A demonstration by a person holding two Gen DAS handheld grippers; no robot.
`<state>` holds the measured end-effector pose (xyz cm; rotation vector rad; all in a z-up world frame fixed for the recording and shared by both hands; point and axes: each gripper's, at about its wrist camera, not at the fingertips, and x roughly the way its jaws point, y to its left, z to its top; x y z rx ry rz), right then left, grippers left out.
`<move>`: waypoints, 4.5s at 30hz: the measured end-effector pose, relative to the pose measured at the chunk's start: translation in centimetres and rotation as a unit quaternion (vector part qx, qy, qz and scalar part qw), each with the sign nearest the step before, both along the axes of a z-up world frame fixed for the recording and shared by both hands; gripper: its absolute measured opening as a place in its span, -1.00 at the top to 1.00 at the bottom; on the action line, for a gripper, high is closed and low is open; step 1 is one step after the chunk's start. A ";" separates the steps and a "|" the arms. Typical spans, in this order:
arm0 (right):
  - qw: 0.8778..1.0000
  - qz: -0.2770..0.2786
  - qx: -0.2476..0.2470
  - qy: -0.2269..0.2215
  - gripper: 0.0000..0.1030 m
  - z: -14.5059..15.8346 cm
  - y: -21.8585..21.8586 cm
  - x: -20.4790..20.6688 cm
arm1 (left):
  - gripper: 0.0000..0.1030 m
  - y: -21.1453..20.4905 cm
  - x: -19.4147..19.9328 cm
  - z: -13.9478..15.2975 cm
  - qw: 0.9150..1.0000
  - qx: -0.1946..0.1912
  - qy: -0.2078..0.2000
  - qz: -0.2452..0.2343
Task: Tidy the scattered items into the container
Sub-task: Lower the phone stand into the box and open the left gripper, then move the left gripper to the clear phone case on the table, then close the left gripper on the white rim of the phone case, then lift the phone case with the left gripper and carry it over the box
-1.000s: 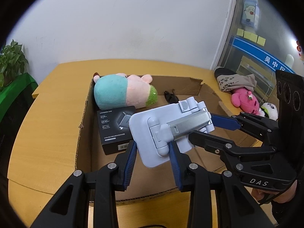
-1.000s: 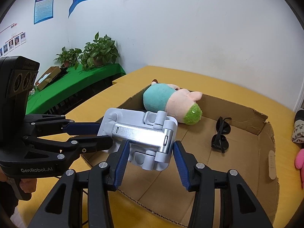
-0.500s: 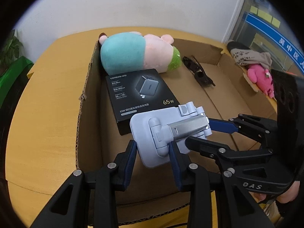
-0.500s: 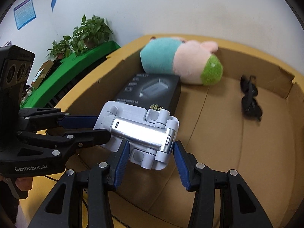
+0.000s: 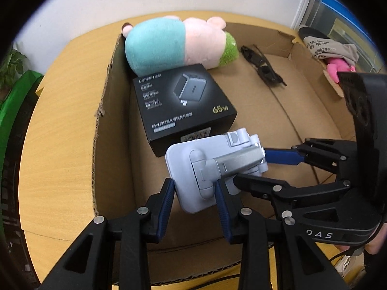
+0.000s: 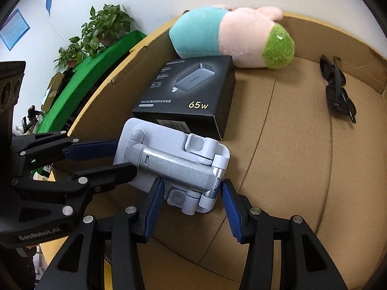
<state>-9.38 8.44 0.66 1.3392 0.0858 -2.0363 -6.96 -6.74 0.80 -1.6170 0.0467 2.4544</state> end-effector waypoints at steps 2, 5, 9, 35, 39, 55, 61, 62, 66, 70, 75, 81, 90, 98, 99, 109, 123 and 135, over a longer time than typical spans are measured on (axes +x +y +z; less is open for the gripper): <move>1.000 0.001 0.012 0.007 -0.03 0.1 -0.3 0.0 | 0.32 -0.3 -0.1 -0.1 1.000 0.009 -0.001 0.005; 1.000 0.000 0.022 0.017 -0.03 0.3 -0.3 0.1 | 0.32 -0.3 0.2 0.3 1.000 0.017 0.007 0.014; 0.997 -0.024 0.040 0.060 -0.78 2.2 1.0 0.9 | 0.26 -0.3 2.4 3.1 0.997 0.014 0.067 0.030; 0.959 -0.065 0.027 0.274 -0.99 16.1 12.6 17.5 | -0.54 10.4 20.5 16.6 0.943 0.018 0.330 0.024; 0.956 -0.074 0.025 0.282 -0.99 16.5 13.7 19.0 | -0.54 11.2 21.7 16.8 0.942 0.022 0.333 0.021; 0.953 -0.098 0.033 0.284 -0.99 16.7 16.6 22.2 | -0.54 12.4 23.8 15.0 0.948 0.048 0.313 0.022; 0.958 -0.086 0.035 0.270 -0.99 14.6 19.0 23.4 | -0.54 12.1 24.7 12.2 0.959 0.057 0.278 0.026; 0.960 -0.084 0.040 0.266 -0.99 13.7 19.7 23.7 | -0.54 12.0 24.9 11.3 0.962 0.063 0.263 0.027; 0.975 -0.083 0.052 0.198 -0.99 8.9 23.5 24.8 | -0.54 11.8 25.5 6.8 0.979 0.085 0.183 0.022; 0.985 -0.095 0.070 0.127 -0.99 3.6 26.7 26.2 | -0.54 12.7 26.2 3.0 0.989 0.096 0.111 -0.006; 0.988 -0.103 0.070 0.093 -0.98 0.4 27.8 28.0 | -0.48 14.7 27.3 -0.6 0.992 0.107 0.047 -0.036; 0.989 -0.093 0.072 0.089 -0.55 -1.2 27.5 28.8 | 0.17 16.2 26.8 -3.9 0.997 0.077 -0.002 -0.031; 0.987 -0.104 0.076 0.102 0.35 -1.1 27.2 28.6 | 0.80 16.8 26.6 -4.5 0.998 0.055 0.009 -0.025; 0.989 -0.095 0.056 0.097 0.76 -0.5 26.7 28.9 | 0.86 16.4 26.6 -3.4 0.998 0.047 0.033 -0.021; 0.989 -0.097 0.053 0.103 0.76 -0.1 26.6 28.9 | 0.86 16.3 26.7 -2.9 0.998 0.047 0.041 -0.021; 0.969 -0.100 0.021 0.225 0.78 10.0 24.9 26.9 | 0.86 13.8 24.9 8.3 0.983 0.055 0.176 -0.016; 0.932 -0.081 -0.022 0.353 0.77 23.7 20.5 18.7 | 0.87 10.6 15.6 22.5 0.954 0.039 0.297 -0.012; 0.936 -0.093 -0.041 0.336 0.77 27.3 19.0 7.7 | 0.87 9.8 4.6 25.4 0.958 0.040 0.282 -0.019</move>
